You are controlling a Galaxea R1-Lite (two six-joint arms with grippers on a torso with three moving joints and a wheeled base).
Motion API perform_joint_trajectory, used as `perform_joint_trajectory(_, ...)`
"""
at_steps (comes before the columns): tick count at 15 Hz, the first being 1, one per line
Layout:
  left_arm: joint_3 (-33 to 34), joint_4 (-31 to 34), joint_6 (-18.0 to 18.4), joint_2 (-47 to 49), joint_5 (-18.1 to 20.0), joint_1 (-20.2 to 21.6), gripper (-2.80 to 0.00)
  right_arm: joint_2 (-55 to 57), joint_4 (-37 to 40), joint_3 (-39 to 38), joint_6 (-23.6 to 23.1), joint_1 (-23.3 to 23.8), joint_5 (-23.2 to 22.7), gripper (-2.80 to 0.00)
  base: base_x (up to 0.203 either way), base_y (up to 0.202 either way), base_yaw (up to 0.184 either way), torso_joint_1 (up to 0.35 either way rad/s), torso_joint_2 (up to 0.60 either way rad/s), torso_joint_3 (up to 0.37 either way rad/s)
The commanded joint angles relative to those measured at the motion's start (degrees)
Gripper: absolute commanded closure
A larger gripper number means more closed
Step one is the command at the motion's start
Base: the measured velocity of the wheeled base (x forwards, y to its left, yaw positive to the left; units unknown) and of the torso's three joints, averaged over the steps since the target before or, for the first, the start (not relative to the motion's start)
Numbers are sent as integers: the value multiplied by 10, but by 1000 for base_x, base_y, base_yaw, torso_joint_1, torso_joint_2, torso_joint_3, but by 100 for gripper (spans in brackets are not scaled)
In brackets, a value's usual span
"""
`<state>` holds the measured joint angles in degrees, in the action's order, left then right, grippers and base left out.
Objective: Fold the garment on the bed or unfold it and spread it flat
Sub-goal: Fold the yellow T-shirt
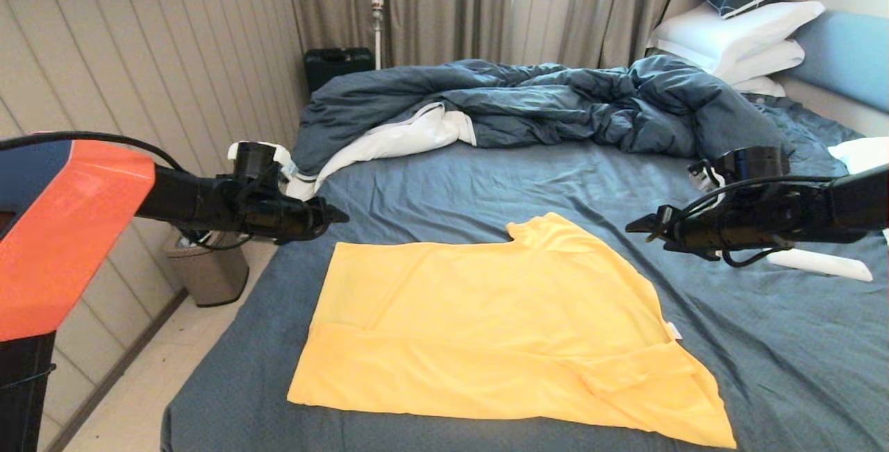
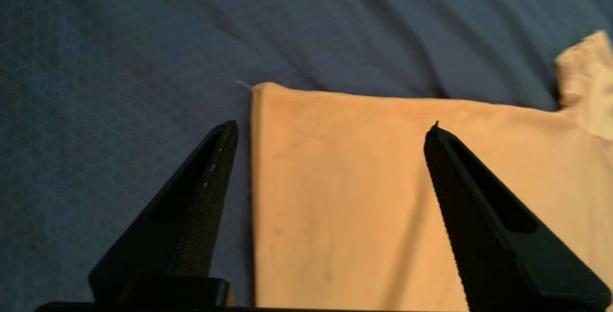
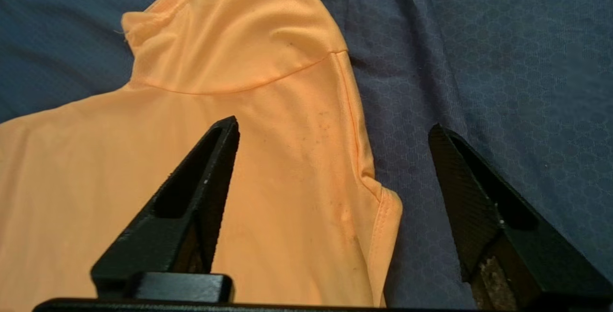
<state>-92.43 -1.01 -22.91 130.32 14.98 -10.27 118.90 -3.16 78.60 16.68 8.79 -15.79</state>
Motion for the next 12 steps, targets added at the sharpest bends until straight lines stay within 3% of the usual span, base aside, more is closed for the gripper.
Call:
perform_joint_trajectory(1,-11,0,0,37,0,1,-280,11,-1,2,1,0,-1,-280,0,0,0,0,0,0)
perform_joint_trajectory(12,-30,0,14,86,2,-10,-280,14,-2,-12,0,2,-1,-280,0,0,0,0,0,0)
